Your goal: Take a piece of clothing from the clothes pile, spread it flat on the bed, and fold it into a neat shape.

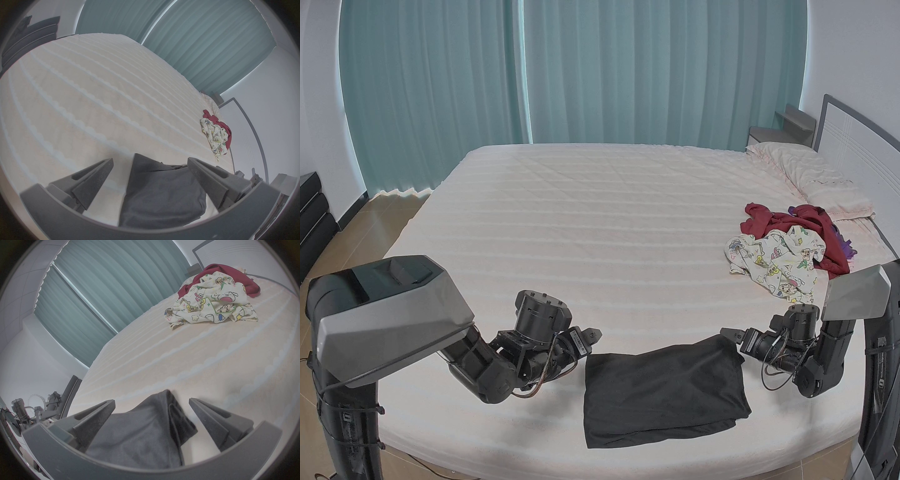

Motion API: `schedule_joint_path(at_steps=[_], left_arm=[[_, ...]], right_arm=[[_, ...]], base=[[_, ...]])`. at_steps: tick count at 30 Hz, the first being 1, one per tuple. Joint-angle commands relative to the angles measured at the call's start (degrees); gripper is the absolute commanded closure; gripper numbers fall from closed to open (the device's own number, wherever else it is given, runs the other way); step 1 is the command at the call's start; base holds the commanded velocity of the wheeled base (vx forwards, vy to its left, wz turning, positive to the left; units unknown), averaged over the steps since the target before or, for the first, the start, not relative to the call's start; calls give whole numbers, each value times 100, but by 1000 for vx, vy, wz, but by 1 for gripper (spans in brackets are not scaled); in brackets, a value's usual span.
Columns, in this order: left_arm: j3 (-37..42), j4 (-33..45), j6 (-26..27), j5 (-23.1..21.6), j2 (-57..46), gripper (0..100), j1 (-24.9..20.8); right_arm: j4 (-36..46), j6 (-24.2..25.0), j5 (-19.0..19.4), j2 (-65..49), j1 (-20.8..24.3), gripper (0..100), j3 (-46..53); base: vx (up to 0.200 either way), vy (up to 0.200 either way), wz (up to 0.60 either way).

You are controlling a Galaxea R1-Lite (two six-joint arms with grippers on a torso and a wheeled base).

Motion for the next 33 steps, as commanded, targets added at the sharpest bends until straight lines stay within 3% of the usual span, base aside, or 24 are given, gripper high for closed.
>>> schedule_joint_path(at_steps=[1,5,24,28,33], left_arm=[[-503,48,-5,-121,623,0,-85],[-670,65,-5,-323,729,0,-77],[-1276,30,584,-314,1405,0,-42],[-1294,-58,549,108,1370,0,2],[-1206,-427,311,204,1379,0,-6]], right_arm=[[-153,326,67,-186,172,0,700],[-838,528,14,210,207,0,849],[-794,396,-3,359,312,0,964],[-794,405,-3,359,304,0,981],[-803,431,5,271,242,0,964]], base=[[-200,0,0],[-50,0,0],[0,0,0],[0,0,0],[0,0,0]])
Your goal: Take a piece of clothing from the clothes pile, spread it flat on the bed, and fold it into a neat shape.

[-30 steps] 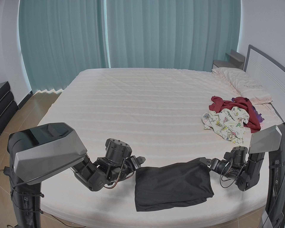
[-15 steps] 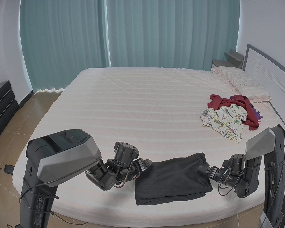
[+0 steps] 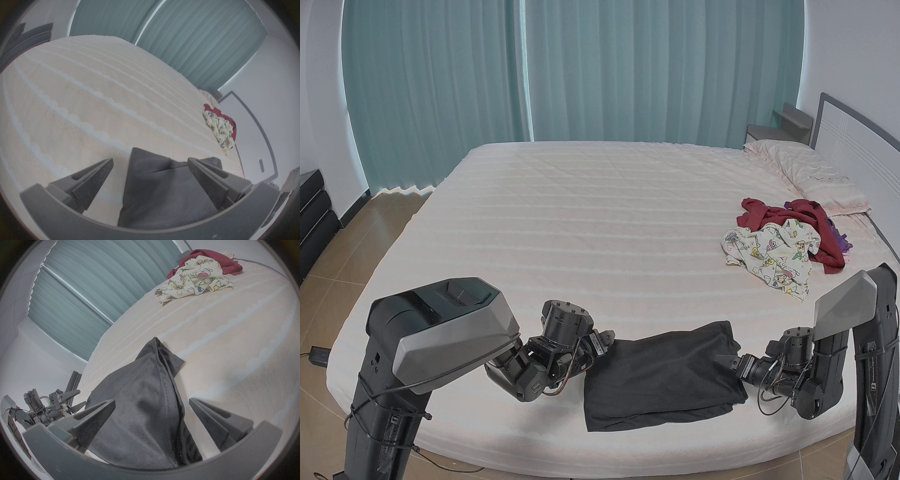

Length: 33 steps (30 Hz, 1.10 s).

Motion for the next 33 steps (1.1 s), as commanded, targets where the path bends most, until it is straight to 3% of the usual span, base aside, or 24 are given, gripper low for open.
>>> schedule_joint_path(at_steps=[1,14,21,26,33], left_arm=[[71,-136,-177,41,-13,0,3],[255,-128,-264,50,-144,0,-85],[510,-84,-185,94,-188,0,-14],[607,-110,324,533,-153,0,179],[782,-84,465,744,-267,0,188]], right_arm=[[-67,0,-1,-69,-97,0,-9],[-58,-8,-36,-60,-132,0,8],[-58,-17,-45,-43,-79,0,26],[-58,-26,-45,-25,-9,0,96],[-58,-44,-45,36,44,0,96]], base=[[0,0,0],[0,-185,0],[0,0,0],[0,0,0],[0,0,0]])
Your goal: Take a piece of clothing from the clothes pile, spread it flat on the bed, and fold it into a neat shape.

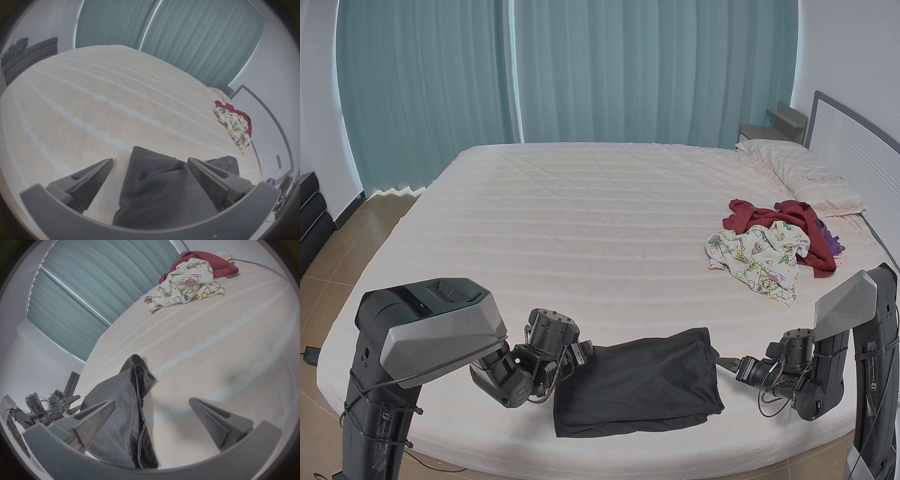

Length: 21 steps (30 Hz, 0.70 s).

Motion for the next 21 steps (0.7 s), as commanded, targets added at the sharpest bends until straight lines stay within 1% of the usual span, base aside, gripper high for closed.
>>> schedule_joint_path(at_steps=[1,6,11,17,18,21], left_arm=[[98,-7,90,24,-47,0,12],[36,-69,90,-38,14,0,21],[45,-130,90,-240,67,0,-14],[71,-297,117,-257,155,0,-23],[71,-297,117,-257,173,100,-23],[89,-306,143,-231,181,100,-23]], right_arm=[[-61,-21,1,65,26,0,2],[-61,-38,1,74,96,0,11],[-61,-56,-16,82,158,0,117],[-61,-56,-16,91,184,0,152],[-61,-56,-16,82,193,0,169],[-61,-56,-16,82,193,0,187]], base=[[0,0,0],[0,0,0],[0,0,0],[0,0,0],[0,0,0],[0,0,0]])
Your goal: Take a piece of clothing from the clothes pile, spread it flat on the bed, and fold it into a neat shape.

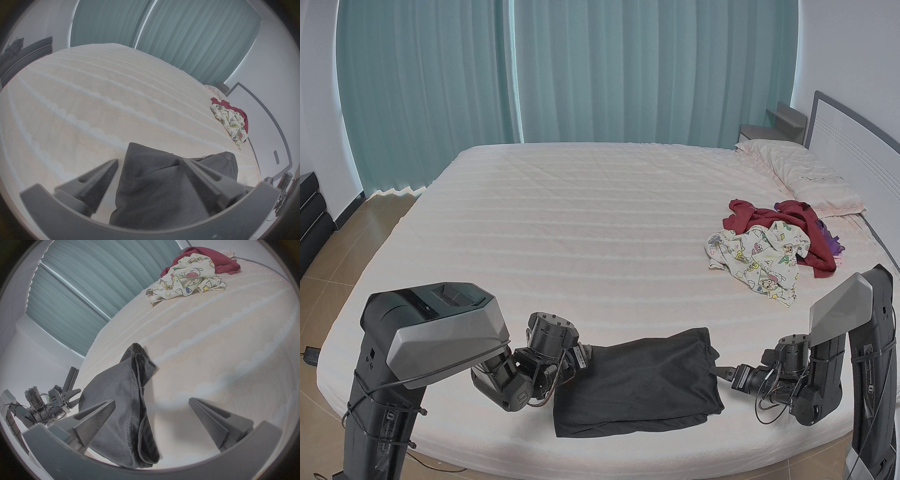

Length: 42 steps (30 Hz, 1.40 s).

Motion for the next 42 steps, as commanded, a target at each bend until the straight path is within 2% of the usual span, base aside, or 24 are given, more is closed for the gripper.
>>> schedule_joint_path(at_steps=[1,8,23,31,37,38,42], left_arm=[[22,-2,19,32,59,100,-1],[48,6,19,119,59,100,17],[127,-11,1,225,15,100,96],[163,-2,-8,234,33,100,166],[163,-11,-8,234,33,100,193],[163,-11,-8,234,42,100,193],[145,-11,-16,234,42,100,228]], right_arm=[[-56,-9,12,-10,5,0,61],[-64,-220,21,-54,23,0,228],[-56,-220,56,-10,277,0,158],[-21,-378,469,-1,321,0,96],[41,-483,548,-10,401,0,44],[50,-483,548,-10,401,100,44],[331,-589,548,-80,436,100,-27]], base=[[0,0,0],[0,0,0],[0,0,0],[0,0,0],[0,0,0],[0,0,0],[0,0,0]])
